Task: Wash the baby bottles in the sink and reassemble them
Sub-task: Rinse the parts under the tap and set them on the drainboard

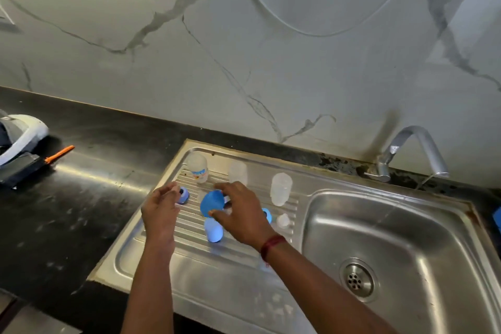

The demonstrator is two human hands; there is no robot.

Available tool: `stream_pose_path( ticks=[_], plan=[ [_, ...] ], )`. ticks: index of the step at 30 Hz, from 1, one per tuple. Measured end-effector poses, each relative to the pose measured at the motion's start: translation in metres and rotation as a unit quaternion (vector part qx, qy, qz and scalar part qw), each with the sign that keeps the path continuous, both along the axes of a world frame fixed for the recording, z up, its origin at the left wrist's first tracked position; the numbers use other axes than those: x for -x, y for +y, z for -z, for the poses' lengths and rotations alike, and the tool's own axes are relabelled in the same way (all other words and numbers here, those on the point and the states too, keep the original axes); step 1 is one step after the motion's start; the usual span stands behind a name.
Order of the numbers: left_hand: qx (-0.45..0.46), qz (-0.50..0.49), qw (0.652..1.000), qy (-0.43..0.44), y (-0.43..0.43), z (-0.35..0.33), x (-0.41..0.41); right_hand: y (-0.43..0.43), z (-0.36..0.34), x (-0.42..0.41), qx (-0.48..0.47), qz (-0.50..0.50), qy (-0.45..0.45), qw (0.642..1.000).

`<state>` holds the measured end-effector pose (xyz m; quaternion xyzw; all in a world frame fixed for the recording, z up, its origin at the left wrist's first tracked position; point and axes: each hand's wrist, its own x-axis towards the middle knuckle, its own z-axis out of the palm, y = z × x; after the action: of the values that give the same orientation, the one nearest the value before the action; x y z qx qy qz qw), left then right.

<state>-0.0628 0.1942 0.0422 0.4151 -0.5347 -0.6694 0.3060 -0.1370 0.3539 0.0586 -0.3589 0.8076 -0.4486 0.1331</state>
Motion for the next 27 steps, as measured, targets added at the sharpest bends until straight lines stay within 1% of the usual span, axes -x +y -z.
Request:
stream_pose_path(
  ticks=[3,7,14,20,27],
  plan=[
    [-0.018,-0.019,1.000,-0.001,-0.025,0.008,-0.004,-0.034,0.011,0.001,-0.060,-0.045,0.035,0.997],
    [-0.038,-0.031,0.999,-0.003,-0.048,0.016,-0.010,-0.072,0.021,-0.002,-0.130,-0.062,0.090,0.985],
    [-0.044,-0.065,0.997,-0.026,-0.073,0.028,-0.018,-0.123,0.043,-0.014,-0.259,-0.093,0.197,0.941],
    [-0.051,-0.079,0.995,-0.040,-0.078,0.035,-0.026,-0.147,0.058,-0.020,-0.313,-0.093,0.226,0.918],
    [-0.045,-0.073,0.995,-0.049,-0.079,0.037,-0.032,-0.153,0.066,-0.025,-0.299,-0.087,0.220,0.924]
  ],
)
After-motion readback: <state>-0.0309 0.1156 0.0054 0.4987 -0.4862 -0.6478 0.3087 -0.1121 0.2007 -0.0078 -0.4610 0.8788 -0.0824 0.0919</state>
